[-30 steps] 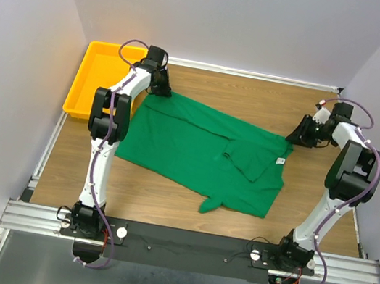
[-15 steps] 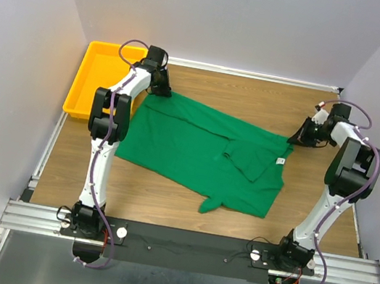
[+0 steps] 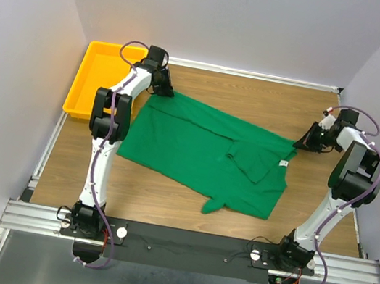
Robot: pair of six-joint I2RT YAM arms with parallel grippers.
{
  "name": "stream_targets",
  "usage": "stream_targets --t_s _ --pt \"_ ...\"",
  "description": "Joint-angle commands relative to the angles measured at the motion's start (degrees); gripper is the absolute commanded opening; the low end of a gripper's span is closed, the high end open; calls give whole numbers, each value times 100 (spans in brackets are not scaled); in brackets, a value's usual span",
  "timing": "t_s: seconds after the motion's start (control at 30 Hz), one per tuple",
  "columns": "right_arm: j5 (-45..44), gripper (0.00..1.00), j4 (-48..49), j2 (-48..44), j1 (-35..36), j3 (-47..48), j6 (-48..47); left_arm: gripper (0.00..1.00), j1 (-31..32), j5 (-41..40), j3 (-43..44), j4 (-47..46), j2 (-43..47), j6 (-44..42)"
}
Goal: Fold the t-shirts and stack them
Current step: Fold the tshirt
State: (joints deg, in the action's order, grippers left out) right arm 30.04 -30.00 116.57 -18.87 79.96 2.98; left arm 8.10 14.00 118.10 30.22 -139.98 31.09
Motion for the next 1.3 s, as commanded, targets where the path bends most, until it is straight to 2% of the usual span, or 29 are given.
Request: stream_targets --t_s 0.0,0.47,0.6,0.63,0.7,0.73,0.83,0.9,0.93,0.97,1.0,1.03,1.07,1.1,1.13,1.17,1.2,1.23,1.27 --pt "-192 1 143 -47 -125 62 -17 24 -45 173 292 142 -336 116" --pt "-385 1 135 1130 -134 1810 -61 25 -45 568 1012 73 -723 643" --pt "-385 1 135 1394 -134 2338 -26 30 -45 753 1144 -322 -592 767" --pt "-376 4 135 1412 -134 2444 -26 33 -45 788 1162 -428 -531 784" --pt "-333 19 126 1369 -134 2603 -113 41 -54 876 1232 -779 -276 784" --pt "-298 32 117 1298 -134 2638 -192 44 -63 937 1224 -911 -14 750" --pt "-218 54 117 833 -134 2446 -605 54 -89 868 1198 -1263 618 434" --pt "-236 61 108 596 -125 2226 -842 55 -115 649 1058 -1308 1006 -73" --pt "-262 65 100 342 -125 2112 -904 56 -124 248 944 -1299 1243 -338" --pt "-288 68 56 227 -125 1850 -974 56 -124 -35 777 -1316 1793 -602" --pt "-280 70 12 95 -125 1717 -1123 58 -124 -351 227 -1421 2121 -1109" --pt "-271 75 -15 -37 -117 1542 -1212 61 -133 -963 -196 -1561 2890 -1332" --pt "-114 78 -128 -308 -64 1253 -1500 65 -133 -1265 -1140 -1980 3298 -1543" --pt "0 82 -190 -450 -20 1067 -1668 77 -142 -1590 -1654 -2211 3711 -1754" --pt "271 89 -399 -747 58 917 -1878 86 -203 -2028 -2138 -2396 4489 -1947" --pt "422 92 -523 -898 164 585 -2455 96 -273 -2128 -2612 -2720 4863 -1940" --pt "563 96 -646 -1056 487 399 -2791 99 -404 -2086 -3470 -2819 5180 -1879" --pt "703 100 -761 -1249 690 223 -3142 99 -571 -1346 -3870 -2907 5740 -1679" --pt "1027 100 -1049 -1573 1171 39 -3973 98 -1095 -668 -4544 -2986 5963 -1546"
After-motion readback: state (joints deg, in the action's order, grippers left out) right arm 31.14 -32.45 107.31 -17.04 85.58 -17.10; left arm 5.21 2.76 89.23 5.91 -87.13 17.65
